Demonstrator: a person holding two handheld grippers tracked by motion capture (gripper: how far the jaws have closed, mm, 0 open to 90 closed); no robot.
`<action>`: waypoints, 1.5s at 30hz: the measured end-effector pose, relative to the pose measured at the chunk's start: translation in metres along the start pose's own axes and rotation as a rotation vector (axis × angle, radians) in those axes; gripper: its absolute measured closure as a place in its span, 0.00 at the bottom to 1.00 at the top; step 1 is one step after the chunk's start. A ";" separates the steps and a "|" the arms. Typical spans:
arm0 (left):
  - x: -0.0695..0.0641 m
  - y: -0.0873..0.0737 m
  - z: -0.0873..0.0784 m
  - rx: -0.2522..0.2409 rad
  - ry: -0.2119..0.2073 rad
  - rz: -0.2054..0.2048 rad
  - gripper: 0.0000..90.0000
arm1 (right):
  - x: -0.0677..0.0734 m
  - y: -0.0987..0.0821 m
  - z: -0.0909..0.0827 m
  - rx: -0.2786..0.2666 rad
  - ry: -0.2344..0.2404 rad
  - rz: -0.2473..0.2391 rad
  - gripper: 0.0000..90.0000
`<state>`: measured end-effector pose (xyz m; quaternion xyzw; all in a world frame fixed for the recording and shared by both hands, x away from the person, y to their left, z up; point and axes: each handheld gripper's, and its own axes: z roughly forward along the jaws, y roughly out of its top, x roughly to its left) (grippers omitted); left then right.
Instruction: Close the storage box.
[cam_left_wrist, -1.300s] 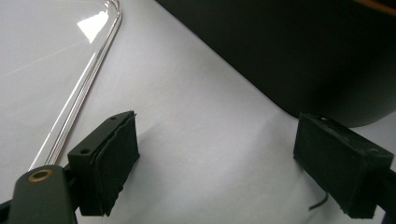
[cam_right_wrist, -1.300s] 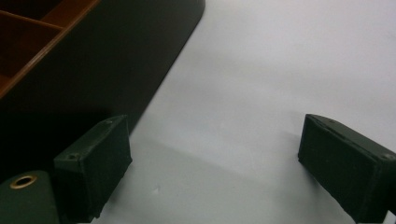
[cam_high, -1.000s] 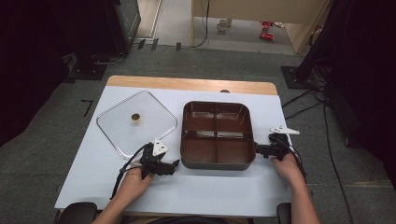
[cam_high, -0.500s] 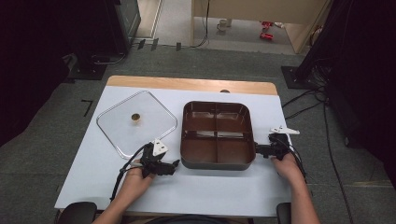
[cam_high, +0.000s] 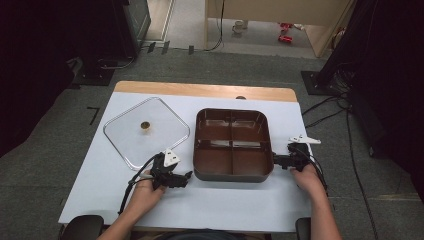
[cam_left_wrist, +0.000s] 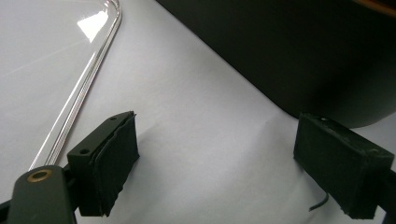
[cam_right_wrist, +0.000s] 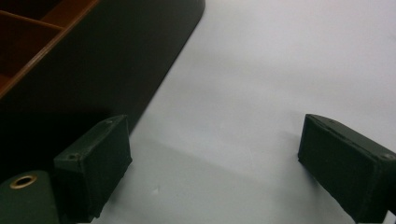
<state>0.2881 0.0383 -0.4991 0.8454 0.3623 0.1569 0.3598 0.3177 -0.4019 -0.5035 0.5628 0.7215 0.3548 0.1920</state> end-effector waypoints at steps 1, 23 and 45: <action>0.000 0.000 0.000 0.001 -0.002 -0.001 0.15 | 0.000 0.000 0.000 0.000 0.000 0.000 0.10; 0.017 0.024 -0.023 0.067 -0.134 -0.013 0.18 | 0.000 0.000 0.000 -0.001 0.000 -0.001 0.10; 0.054 0.044 -0.041 0.018 -0.069 -0.053 0.25 | 0.000 0.000 0.000 0.000 0.000 -0.001 0.10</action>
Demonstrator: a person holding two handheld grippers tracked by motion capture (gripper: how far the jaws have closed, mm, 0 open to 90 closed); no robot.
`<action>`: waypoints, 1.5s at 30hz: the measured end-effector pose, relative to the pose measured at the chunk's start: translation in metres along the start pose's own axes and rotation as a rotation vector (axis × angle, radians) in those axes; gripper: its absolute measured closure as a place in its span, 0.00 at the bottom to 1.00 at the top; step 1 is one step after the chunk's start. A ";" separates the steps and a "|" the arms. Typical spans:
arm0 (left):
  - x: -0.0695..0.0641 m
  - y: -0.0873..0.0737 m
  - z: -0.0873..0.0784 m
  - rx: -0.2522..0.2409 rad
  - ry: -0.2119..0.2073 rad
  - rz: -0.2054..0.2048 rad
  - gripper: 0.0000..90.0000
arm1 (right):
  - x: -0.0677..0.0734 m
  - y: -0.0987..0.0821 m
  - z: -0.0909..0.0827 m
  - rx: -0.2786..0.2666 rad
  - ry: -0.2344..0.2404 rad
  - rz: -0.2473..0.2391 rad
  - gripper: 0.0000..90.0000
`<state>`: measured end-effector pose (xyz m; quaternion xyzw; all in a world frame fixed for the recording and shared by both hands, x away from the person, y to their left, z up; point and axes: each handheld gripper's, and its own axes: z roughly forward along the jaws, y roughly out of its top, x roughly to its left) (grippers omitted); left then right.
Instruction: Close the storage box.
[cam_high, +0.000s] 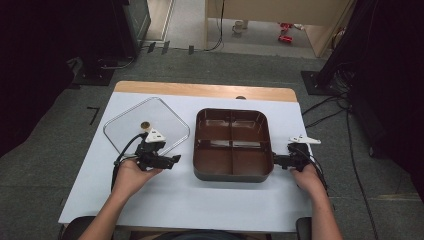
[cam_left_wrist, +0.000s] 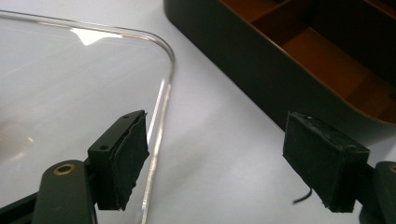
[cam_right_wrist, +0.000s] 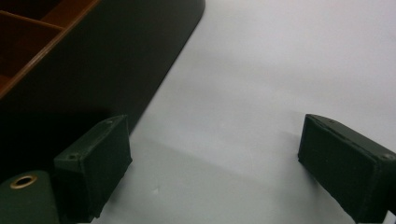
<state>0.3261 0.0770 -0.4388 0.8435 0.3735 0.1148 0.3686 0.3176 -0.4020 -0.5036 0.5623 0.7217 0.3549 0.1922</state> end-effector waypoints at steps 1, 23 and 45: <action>0.003 0.001 0.000 0.001 0.003 -0.002 0.25 | 0.000 0.000 0.000 0.001 0.000 -0.001 0.10; 0.060 0.014 0.000 -0.024 0.063 -0.076 0.28 | 0.000 0.000 0.000 0.000 0.000 -0.001 0.10; 0.116 0.007 0.006 -0.056 0.167 -0.120 0.32 | 0.000 0.000 0.000 0.000 0.000 -0.001 0.10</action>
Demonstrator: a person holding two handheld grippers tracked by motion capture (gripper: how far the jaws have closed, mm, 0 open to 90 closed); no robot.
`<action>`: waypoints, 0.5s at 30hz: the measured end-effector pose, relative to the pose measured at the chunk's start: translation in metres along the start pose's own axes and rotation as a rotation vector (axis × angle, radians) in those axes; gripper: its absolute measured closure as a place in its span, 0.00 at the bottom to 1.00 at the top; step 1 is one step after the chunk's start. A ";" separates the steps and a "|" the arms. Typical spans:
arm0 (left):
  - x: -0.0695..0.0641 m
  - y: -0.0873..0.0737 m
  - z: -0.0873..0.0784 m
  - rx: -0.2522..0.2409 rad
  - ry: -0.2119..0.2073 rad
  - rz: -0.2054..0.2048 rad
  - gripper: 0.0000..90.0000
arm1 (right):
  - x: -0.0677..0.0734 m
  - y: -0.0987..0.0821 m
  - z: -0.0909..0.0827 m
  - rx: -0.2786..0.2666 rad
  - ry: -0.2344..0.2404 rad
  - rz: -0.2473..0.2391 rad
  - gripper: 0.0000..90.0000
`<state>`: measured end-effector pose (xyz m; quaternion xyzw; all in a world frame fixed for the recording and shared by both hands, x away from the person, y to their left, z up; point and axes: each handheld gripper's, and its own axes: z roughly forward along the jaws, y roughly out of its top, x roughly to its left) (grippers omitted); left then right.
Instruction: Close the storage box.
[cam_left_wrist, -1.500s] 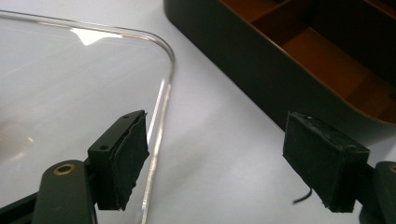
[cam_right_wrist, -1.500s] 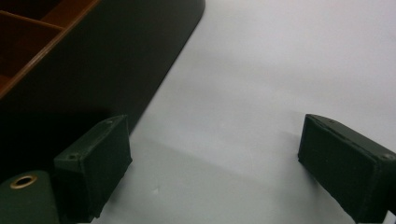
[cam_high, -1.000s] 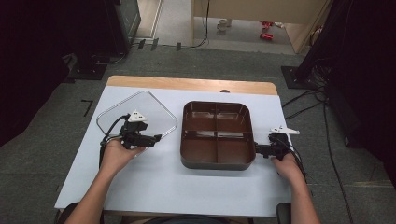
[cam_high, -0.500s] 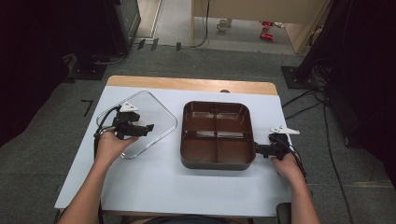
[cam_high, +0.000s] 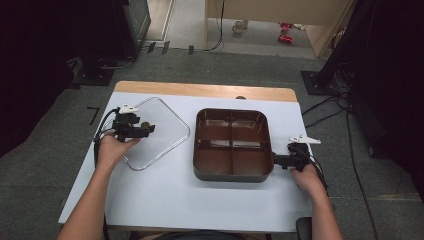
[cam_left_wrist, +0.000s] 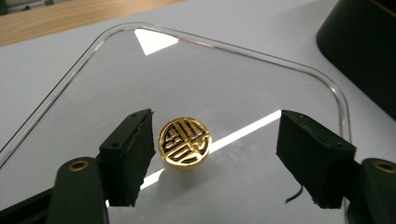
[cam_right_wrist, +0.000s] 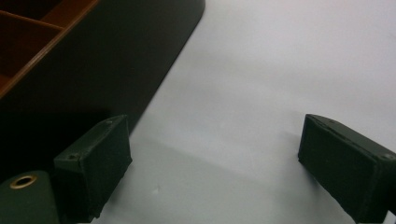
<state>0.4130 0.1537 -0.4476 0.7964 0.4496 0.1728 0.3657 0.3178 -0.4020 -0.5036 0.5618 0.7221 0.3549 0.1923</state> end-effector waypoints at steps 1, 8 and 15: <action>0.001 -0.001 0.001 0.008 0.007 0.000 0.33 | 0.000 0.000 0.000 0.000 0.000 0.001 0.10; 0.004 -0.005 0.014 0.037 0.028 0.001 0.38 | 0.000 0.000 0.000 0.001 0.000 0.001 0.10; 0.005 -0.007 0.020 0.054 0.016 -0.018 0.45 | 0.000 0.000 0.000 0.000 0.000 0.000 0.10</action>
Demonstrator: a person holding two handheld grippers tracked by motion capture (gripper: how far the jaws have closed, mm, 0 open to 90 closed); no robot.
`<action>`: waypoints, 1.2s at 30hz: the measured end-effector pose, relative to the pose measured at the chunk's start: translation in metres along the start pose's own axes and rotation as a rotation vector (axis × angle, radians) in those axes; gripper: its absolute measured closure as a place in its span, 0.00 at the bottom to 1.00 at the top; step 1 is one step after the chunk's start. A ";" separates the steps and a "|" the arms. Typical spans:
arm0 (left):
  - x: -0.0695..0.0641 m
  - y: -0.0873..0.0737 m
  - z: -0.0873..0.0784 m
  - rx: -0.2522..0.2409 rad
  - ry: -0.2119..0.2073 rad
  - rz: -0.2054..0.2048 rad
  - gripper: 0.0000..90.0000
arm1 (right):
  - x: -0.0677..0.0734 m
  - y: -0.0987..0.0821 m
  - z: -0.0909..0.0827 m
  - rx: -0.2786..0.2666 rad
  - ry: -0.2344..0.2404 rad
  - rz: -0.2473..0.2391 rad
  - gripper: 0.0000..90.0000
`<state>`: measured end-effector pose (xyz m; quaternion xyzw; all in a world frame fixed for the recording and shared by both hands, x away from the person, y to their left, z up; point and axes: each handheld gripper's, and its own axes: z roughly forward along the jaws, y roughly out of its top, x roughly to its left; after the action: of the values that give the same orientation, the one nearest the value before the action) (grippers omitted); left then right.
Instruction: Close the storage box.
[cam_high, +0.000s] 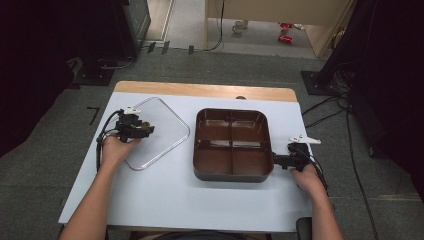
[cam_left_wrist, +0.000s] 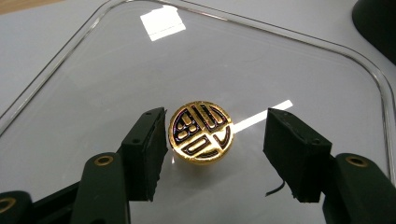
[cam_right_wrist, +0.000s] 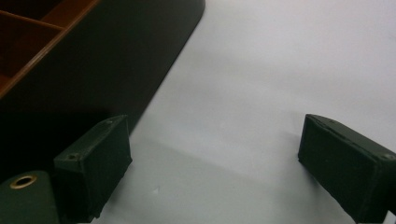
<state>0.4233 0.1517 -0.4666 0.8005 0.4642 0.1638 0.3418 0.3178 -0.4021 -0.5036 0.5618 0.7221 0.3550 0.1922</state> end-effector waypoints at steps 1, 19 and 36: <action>0.001 0.000 0.000 0.000 -0.001 -0.006 0.46 | 0.000 0.000 0.000 0.000 0.000 0.000 0.10; 0.005 -0.006 0.007 0.009 0.017 -0.019 0.65 | 0.000 0.000 0.000 0.000 0.000 0.000 0.10; 0.007 0.000 0.003 0.055 0.015 -0.035 0.66 | 0.000 0.000 0.000 0.000 0.000 0.000 0.10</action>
<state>0.4288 0.1563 -0.4687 0.8001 0.4849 0.1511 0.3192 0.3178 -0.4021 -0.5036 0.5618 0.7221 0.3549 0.1923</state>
